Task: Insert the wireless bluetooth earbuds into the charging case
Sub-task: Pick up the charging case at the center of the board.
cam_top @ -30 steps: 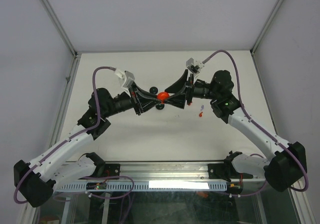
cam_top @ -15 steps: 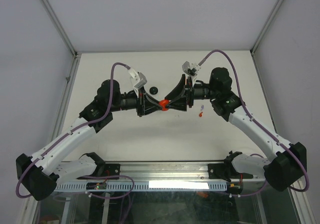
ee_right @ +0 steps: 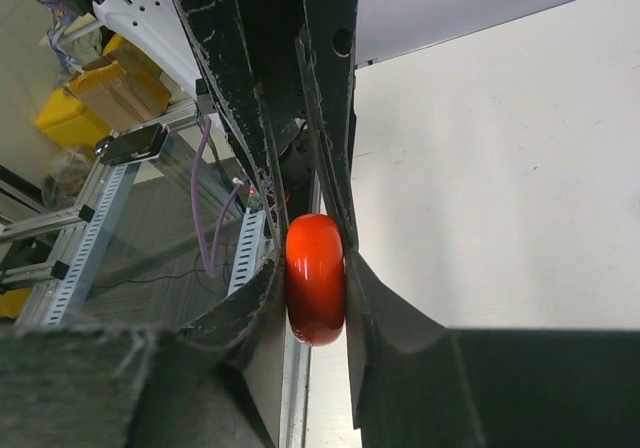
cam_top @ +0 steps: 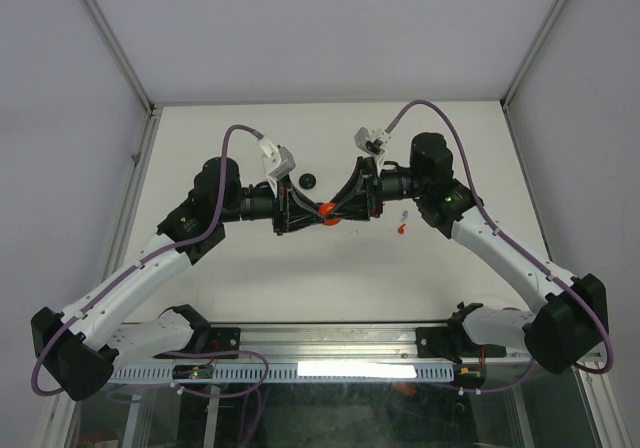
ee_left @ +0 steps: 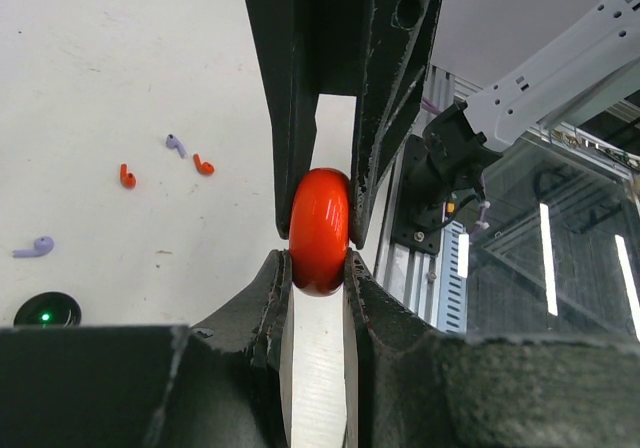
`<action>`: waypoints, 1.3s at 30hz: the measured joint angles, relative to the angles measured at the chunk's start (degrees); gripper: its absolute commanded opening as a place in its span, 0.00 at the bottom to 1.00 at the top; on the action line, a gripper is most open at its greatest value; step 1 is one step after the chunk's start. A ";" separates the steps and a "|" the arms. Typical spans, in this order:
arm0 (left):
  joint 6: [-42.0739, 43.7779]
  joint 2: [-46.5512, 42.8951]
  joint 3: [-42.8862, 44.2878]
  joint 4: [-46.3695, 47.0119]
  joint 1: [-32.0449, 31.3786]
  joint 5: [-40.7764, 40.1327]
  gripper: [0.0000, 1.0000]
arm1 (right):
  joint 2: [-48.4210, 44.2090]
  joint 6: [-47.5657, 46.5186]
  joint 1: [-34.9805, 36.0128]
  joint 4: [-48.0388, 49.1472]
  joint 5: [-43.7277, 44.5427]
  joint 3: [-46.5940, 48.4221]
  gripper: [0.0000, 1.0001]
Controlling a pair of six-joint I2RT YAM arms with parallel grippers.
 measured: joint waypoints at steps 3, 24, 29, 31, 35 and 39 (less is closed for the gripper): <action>0.04 0.00 0.00 -0.09 0.00 0.50 0.20 | 0.00 -0.79 0.04 -0.72 -0.24 0.28 0.04; -15.52 -6.19 -17.44 27.54 0.35 -3.17 0.55 | -1.84 13.05 1.77 19.04 6.29 -5.22 0.00; -17.99 -5.33 -17.73 34.29 0.35 -3.72 0.47 | -1.84 14.14 2.86 20.70 8.02 -5.92 0.00; -18.71 -4.90 -17.73 35.93 0.35 -3.69 0.39 | -1.84 14.49 3.08 21.20 8.57 -6.16 0.00; -19.41 -4.33 -17.86 37.33 0.35 -3.69 0.29 | -1.86 14.80 3.26 22.10 9.25 -6.47 0.00; -19.87 -4.31 -17.92 37.99 0.37 -3.80 0.43 | -2.01 14.82 3.23 22.82 9.62 -6.49 0.00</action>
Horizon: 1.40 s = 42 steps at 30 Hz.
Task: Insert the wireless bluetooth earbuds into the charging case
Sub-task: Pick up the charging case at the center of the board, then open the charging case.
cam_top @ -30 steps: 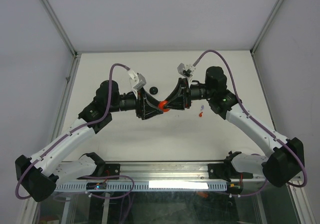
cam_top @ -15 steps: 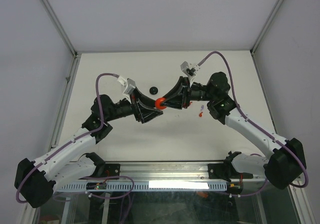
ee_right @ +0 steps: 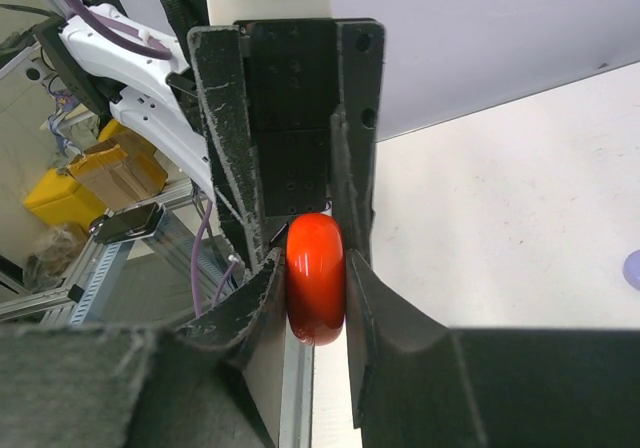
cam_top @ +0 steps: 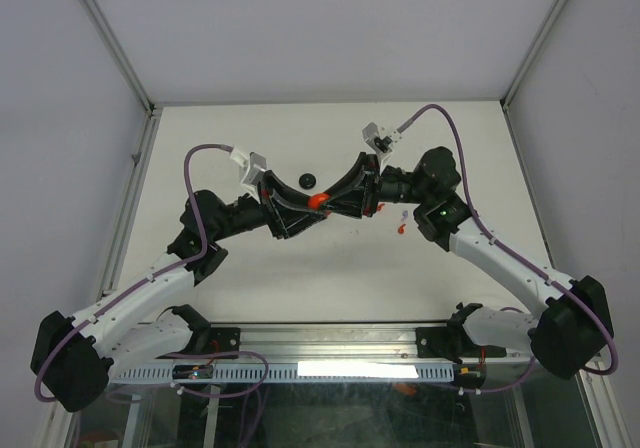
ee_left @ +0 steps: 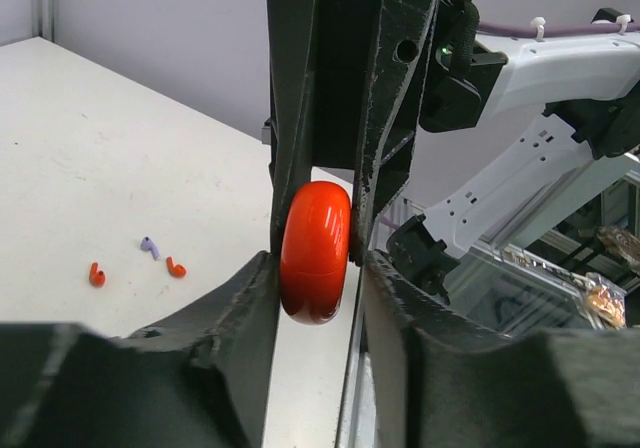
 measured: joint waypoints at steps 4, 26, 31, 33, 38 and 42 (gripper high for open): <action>-0.15 0.15 -0.02 0.57 -0.02 0.00 0.45 | -0.15 0.17 0.22 0.57 0.44 -0.07 0.00; -0.37 0.70 -0.57 1.01 -0.02 0.24 0.31 | -0.98 0.11 0.39 1.03 1.38 -0.33 0.00; -1.11 0.70 -0.57 1.77 -0.04 0.55 0.26 | -0.98 -0.57 0.98 1.03 1.18 -0.33 0.00; -1.42 0.70 -0.57 1.95 -0.02 0.94 0.17 | -0.98 -0.98 1.18 1.05 1.07 -0.33 0.00; -1.27 0.59 -0.63 2.01 -0.02 1.53 0.00 | -0.98 -2.47 1.42 0.81 0.92 -0.31 0.09; 1.18 -0.13 -0.92 0.39 -0.02 1.64 0.00 | -0.98 -3.91 1.68 -0.59 0.87 -0.28 0.27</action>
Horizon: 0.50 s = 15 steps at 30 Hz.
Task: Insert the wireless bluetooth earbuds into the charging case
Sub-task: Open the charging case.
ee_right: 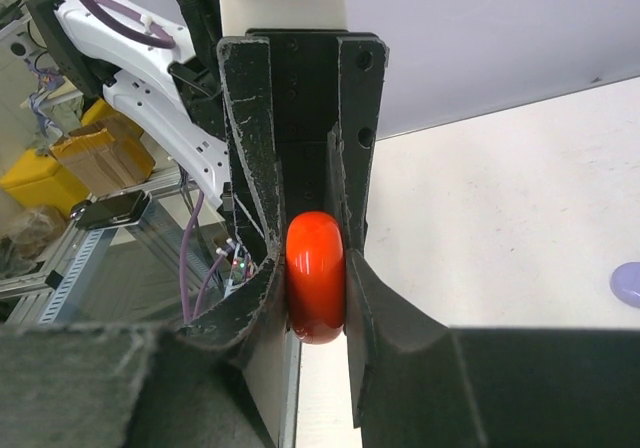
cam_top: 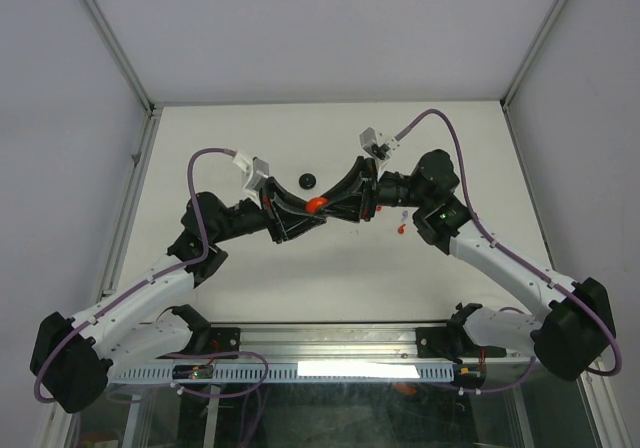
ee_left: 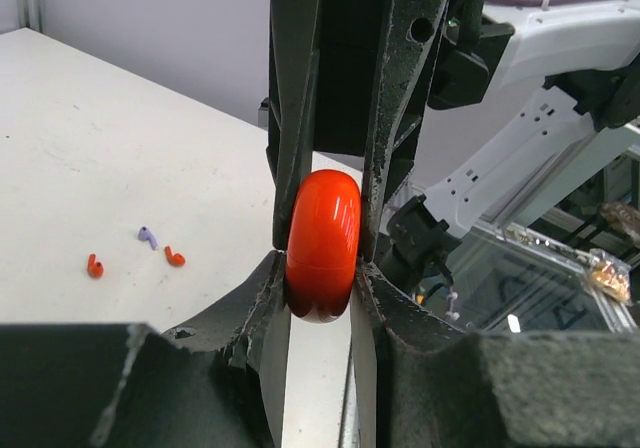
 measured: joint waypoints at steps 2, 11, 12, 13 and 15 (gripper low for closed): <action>1.88 -0.63 -0.04 -1.31 0.00 0.20 0.00 | -0.02 -0.79 0.20 -0.92 -0.17 0.09 0.32; 15.69 -5.77 -0.26 -8.63 0.00 1.70 0.00 | -1.01 -3.21 0.76 -5.70 -0.17 0.42 0.37; 16.92 -6.08 -0.26 -9.27 0.00 1.88 0.00 | -1.14 -3.37 0.74 -5.99 -0.13 0.42 0.37; 18.34 -6.38 -0.26 -10.14 0.00 2.14 0.00 | -1.31 -3.52 0.68 -6.34 -0.11 0.42 0.37; 20.44 -6.69 -0.26 -11.74 0.00 2.97 0.00 | -1.44 -3.58 0.44 -6.97 -0.07 0.42 0.37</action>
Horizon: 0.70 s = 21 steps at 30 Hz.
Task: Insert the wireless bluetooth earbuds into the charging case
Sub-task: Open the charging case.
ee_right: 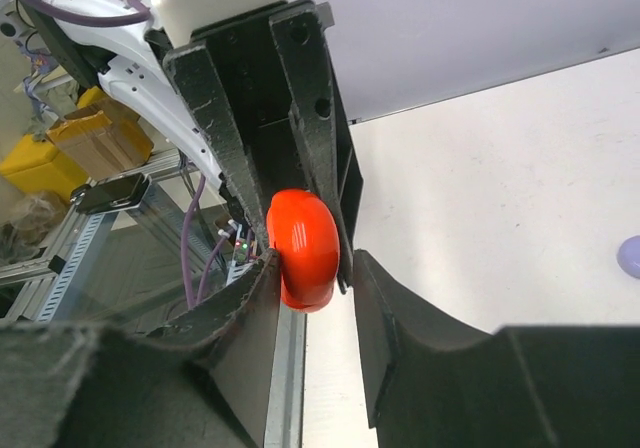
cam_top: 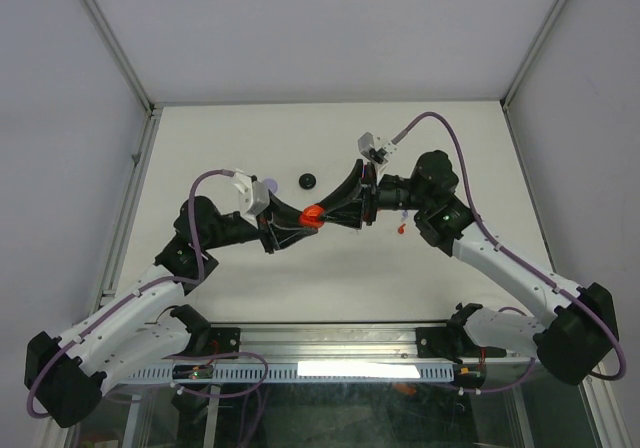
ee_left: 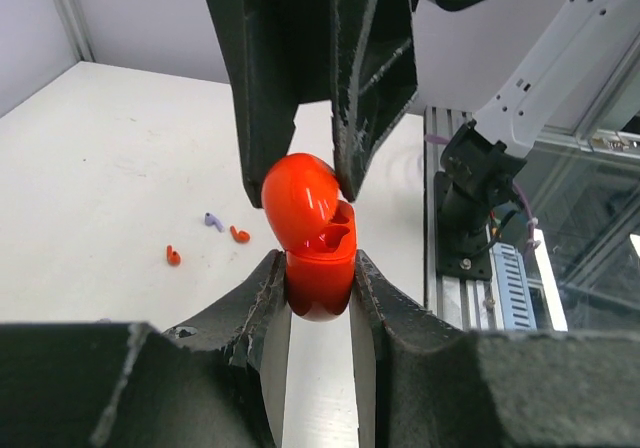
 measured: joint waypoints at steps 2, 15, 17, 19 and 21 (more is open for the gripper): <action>1.64 0.00 0.00 -1.27 0.00 0.85 0.00 | -0.11 -0.17 -0.33 -0.42 0.31 0.00 0.37; 7.74 0.15 -0.55 -2.62 -0.04 3.19 0.00 | 0.00 -1.51 -1.22 -4.85 1.86 1.36 0.47; 7.85 0.76 -1.70 -1.20 -0.04 2.62 0.00 | -0.02 -2.47 -1.25 -6.67 2.19 2.05 0.53; 7.76 1.86 -3.54 0.66 -0.04 1.38 0.00 | -0.02 -3.98 -1.25 -9.57 3.45 2.89 0.57; 7.13 3.21 -5.99 2.93 -0.04 -0.26 0.00 | -0.04 -5.90 -1.31 -13.90 5.86 3.96 0.64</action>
